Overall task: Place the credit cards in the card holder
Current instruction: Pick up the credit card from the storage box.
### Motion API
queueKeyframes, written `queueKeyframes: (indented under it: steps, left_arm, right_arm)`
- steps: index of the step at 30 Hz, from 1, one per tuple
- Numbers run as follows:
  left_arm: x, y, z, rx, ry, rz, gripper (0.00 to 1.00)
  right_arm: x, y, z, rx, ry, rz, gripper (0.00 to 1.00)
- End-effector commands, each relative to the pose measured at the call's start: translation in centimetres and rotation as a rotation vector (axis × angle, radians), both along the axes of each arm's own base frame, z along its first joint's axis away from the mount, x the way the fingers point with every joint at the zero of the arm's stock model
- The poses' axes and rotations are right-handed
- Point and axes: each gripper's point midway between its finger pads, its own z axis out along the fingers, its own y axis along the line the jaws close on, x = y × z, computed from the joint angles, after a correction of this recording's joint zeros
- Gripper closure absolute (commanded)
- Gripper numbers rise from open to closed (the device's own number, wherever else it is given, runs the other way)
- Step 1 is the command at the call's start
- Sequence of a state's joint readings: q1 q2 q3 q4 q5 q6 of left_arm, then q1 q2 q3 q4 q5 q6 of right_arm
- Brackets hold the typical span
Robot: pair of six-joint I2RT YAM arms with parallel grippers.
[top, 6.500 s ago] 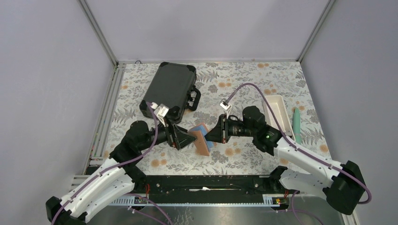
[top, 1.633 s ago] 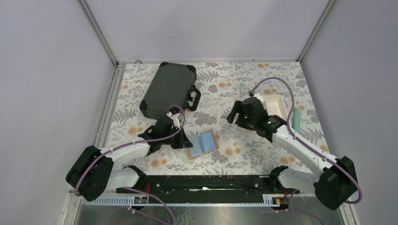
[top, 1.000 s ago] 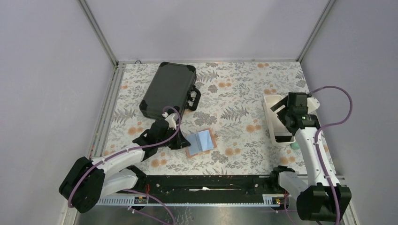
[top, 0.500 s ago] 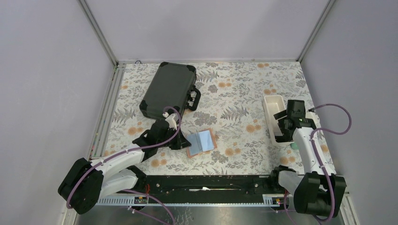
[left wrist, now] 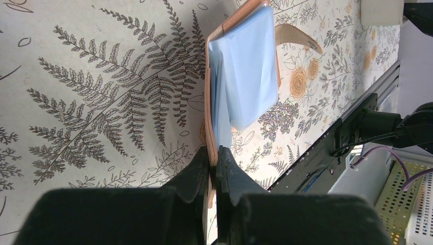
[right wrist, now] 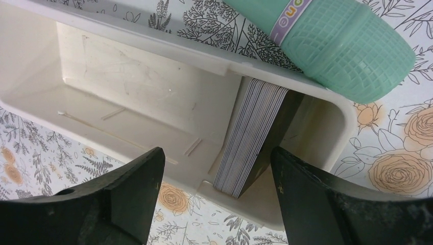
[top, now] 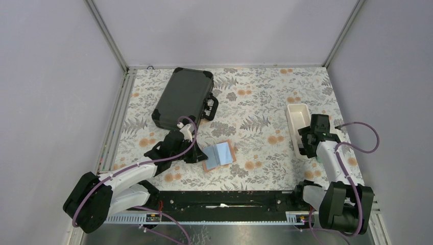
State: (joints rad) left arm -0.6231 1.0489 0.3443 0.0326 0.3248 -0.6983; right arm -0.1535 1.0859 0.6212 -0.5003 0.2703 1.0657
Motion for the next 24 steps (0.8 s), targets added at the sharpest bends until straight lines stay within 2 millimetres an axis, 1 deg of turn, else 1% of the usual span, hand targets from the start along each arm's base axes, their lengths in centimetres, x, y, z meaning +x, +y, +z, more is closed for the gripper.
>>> queueKeyframes:
  steps: [1, 5, 11, 15, 22, 24]
  left_arm:
    - [0.2, -0.2, 0.2, -0.005, -0.039, -0.016, 1.0]
    - [0.0, -0.2, 0.1, -0.002, -0.033, -0.019, 1.0]
    - [0.2, -0.2, 0.3, -0.006, -0.04, -0.017, 1.0]
    - [0.2, -0.2, 0.3, -0.007, -0.039, -0.017, 1.0]
    - [0.0, -0.3, 0.2, -0.007, -0.041, -0.022, 1.0]
    - [0.1, -0.3, 0.3, -0.009, -0.045, -0.02, 1.0]
  right_arm:
    - [0.1, -0.6, -0.7, -0.01, -0.014, -0.051, 0.18]
    - [0.1, -0.6, -1.3, -0.006, -0.004, -0.048, 0.24]
    - [0.5, -1.1, 0.1, -0.043, -0.042, -0.037, 0.36]
    - [0.6, -1.3, 0.7, -0.057, -0.06, -0.033, 0.4]
    - [0.7, -1.3, 1.1, -0.061, -0.067, -0.029, 0.43]
    - [0.6, -1.3, 1.2, -0.063, -0.068, -0.029, 0.46]
